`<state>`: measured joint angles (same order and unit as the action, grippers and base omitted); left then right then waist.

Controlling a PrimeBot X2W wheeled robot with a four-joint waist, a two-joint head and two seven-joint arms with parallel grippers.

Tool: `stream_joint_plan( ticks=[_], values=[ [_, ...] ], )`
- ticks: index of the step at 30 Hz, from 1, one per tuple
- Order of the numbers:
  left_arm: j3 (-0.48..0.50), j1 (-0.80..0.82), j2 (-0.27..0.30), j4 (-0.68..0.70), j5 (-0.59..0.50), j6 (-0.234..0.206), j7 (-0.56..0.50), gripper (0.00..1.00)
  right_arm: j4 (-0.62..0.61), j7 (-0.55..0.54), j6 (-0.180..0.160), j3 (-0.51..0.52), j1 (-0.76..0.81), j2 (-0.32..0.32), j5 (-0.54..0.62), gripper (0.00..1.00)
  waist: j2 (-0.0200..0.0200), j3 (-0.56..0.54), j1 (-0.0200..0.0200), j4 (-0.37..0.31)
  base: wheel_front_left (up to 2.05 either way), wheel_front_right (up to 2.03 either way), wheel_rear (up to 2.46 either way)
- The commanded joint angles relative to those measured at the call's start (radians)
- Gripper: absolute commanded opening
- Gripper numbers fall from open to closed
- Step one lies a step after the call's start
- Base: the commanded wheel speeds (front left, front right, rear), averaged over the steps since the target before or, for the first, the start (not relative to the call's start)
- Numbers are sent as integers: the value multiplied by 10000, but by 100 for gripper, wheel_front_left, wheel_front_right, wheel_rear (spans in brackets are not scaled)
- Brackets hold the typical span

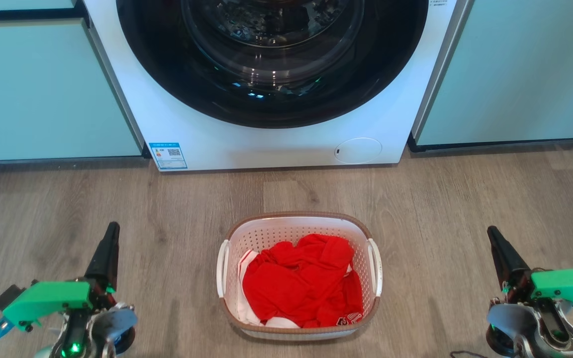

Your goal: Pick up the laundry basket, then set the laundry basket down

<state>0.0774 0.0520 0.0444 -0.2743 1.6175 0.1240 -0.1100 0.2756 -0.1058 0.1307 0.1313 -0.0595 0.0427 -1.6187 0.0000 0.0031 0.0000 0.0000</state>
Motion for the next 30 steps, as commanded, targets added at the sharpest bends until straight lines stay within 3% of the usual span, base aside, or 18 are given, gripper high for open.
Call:
stream_joint_plan(
  ticks=[1, 5, 6, 21, 30],
  values=[
    [361, 559, 58, 294, -86, 67, -30, 0, -309, -72, 0, -178, -484, 75, 98, 0, 0, 0, 0, 0, 0, 0, 0],
    [361, 559, 58, 294, -86, 67, -30, 0, -309, -72, 0, -178, -484, 75, 98, 0, 0, 0, 0, 0, 0, 0, 0],
    [-1, 1, 0, 2, -2, 0, 2, 100, 1, 3, 0, -2, -1, 0, 1, 100, 0, 0, 0, 0, 0, 0, 0],
    [-234, -331, -25, -118, -422, -87, 387, 100, 371, 385, 0, -262, 221, -59, 274, 100, 0, -27, 0, 14, 0, 0, 0],
    [-373, -301, -18, 195, -1238, -262, 654, 100, 188, 648, 0, -305, 162, -48, 1133, 100, 0, -36, 0, 24, 0, 0, 0]
  ],
)
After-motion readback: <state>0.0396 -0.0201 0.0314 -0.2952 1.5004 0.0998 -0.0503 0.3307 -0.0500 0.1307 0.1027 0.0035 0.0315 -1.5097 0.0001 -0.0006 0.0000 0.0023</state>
